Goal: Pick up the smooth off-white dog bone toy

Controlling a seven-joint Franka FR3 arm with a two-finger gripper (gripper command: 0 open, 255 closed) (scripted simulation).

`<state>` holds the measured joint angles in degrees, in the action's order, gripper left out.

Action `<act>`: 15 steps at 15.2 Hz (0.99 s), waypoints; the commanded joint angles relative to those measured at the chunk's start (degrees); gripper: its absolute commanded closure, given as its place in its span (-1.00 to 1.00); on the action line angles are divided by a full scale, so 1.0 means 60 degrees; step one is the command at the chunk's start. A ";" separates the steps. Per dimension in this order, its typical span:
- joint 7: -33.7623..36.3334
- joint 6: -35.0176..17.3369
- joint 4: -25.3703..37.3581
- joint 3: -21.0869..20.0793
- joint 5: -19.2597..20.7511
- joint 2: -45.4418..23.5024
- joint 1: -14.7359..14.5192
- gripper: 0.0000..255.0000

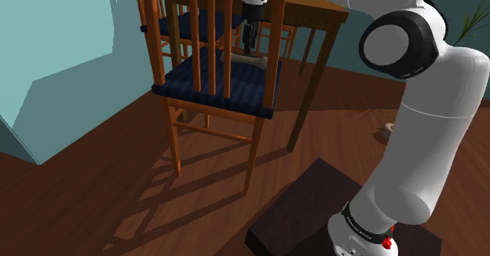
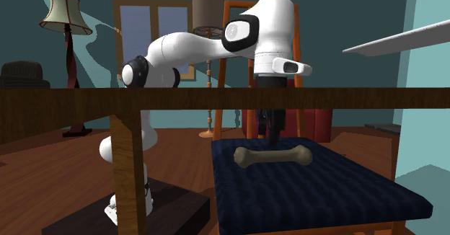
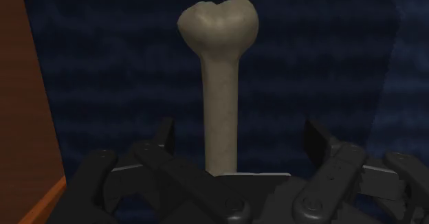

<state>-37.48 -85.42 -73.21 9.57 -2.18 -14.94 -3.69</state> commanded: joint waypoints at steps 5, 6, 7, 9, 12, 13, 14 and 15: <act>-0.0490 -0.0089 0.0572 -0.0067 -0.0106 -0.0752 0.0085 -1.00; -0.0488 -0.0243 0.0369 -0.0068 -0.0099 -0.0703 0.0074 -1.00; -0.0486 -0.0395 0.0172 -0.0069 -0.0092 -0.0658 0.0064 -1.00; -0.0484 -0.0630 -0.0124 -0.0070 -0.0082 -0.0596 0.0049 -1.00; -0.0473 -0.0643 -0.0183 -0.0073 -0.0074 -0.0549 0.0038 1.00; -0.0472 -0.0644 -0.0183 -0.0073 -0.0075 -0.0550 0.0038 1.00; -0.0473 -0.0645 -0.0185 -0.0073 -0.0075 -0.0550 0.0038 1.00; -0.0474 -0.0645 -0.0183 -0.0073 -0.0075 -0.0552 0.0039 1.00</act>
<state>-40.32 -89.30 -74.25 9.13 -2.63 -18.24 -3.45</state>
